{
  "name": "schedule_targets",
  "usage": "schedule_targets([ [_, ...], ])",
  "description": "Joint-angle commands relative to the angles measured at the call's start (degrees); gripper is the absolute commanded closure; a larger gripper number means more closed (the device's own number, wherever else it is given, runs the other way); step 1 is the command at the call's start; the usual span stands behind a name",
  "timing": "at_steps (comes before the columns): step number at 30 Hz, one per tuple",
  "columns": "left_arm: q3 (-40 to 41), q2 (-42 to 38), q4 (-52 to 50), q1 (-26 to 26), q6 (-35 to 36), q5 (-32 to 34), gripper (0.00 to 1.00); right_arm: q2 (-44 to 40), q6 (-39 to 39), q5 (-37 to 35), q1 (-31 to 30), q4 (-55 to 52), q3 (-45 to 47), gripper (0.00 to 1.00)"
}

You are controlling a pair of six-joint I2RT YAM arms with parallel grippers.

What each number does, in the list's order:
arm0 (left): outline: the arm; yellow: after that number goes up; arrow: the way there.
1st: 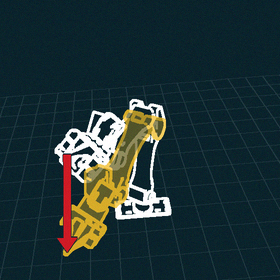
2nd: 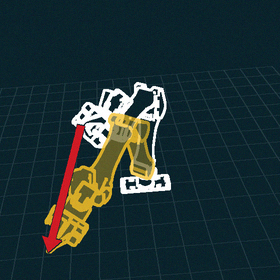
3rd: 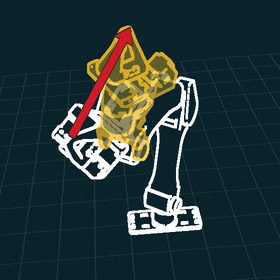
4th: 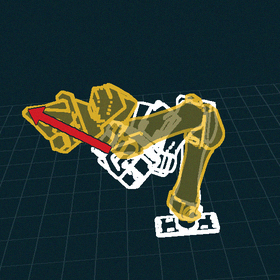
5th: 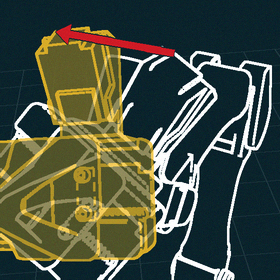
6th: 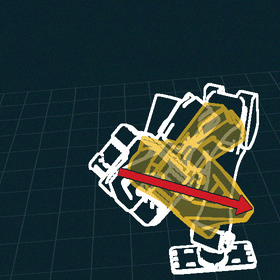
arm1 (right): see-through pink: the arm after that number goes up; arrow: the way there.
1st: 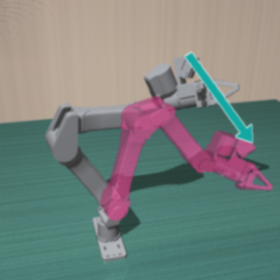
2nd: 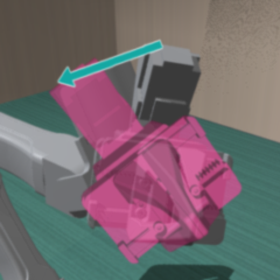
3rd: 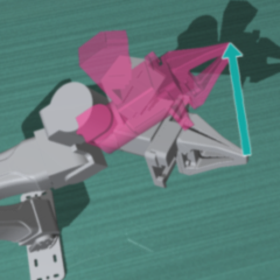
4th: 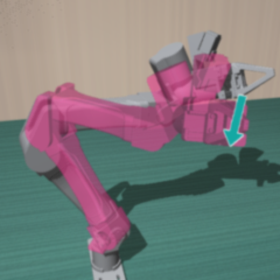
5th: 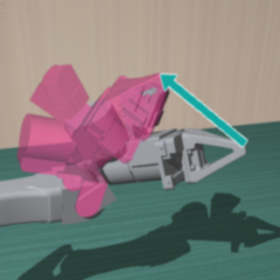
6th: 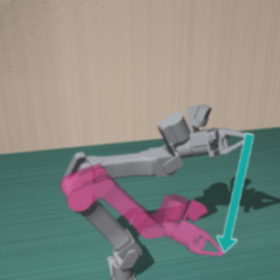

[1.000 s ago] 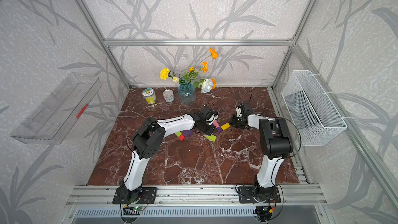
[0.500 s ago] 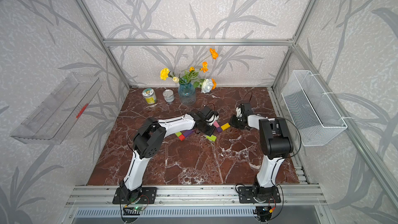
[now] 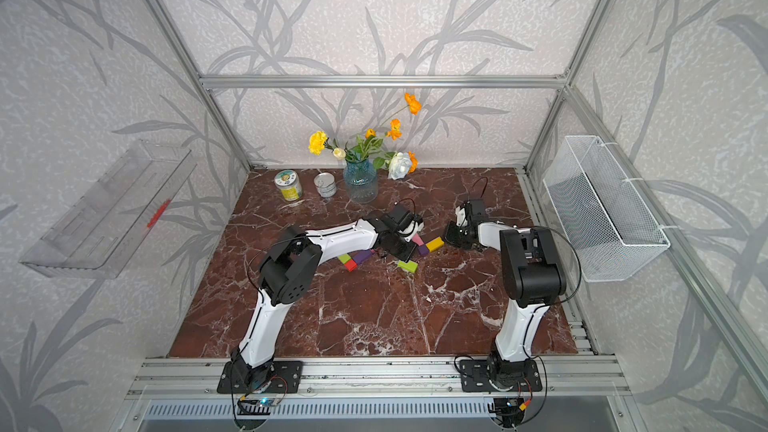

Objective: Assemble the letter v with building blocks
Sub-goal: Assemble the building block at the center of the board.

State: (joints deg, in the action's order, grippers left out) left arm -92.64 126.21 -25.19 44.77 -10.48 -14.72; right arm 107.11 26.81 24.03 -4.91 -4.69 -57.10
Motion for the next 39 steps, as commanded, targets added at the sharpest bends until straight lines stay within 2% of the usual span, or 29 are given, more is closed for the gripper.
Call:
schedule_targets([
  [1, -1.3, 1.4, -1.8, -0.1, 0.5, -0.5, 1.00, -0.1, 0.5, 0.1, 0.2, -0.3, 1.2, 1.00],
  [22, -1.3, 1.6, -2.1, -0.1, 0.8, -0.5, 1.00, -0.4, 0.0, -0.7, 0.3, 1.7, 2.0, 1.00],
  [30, 0.7, -2.2, 1.9, -0.1, -0.1, 4.0, 1.00, -13.8, -3.8, -3.8, 0.4, 5.8, 6.6, 1.00],
  [34, 5.8, -7.7, 8.5, -0.1, 0.2, 5.1, 1.00, -20.4, -7.8, -4.1, -0.6, 4.1, 9.0, 0.89],
  [36, 10.8, -12.6, 14.2, 0.0, 0.4, 6.0, 0.99, -23.3, -11.2, -5.2, -2.4, 0.6, 9.2, 0.78],
  [39, 18.6, -20.5, 21.5, 0.0, 1.1, 7.1, 0.83, -27.3, -16.0, -9.3, -6.2, -4.7, 9.4, 0.63],
])
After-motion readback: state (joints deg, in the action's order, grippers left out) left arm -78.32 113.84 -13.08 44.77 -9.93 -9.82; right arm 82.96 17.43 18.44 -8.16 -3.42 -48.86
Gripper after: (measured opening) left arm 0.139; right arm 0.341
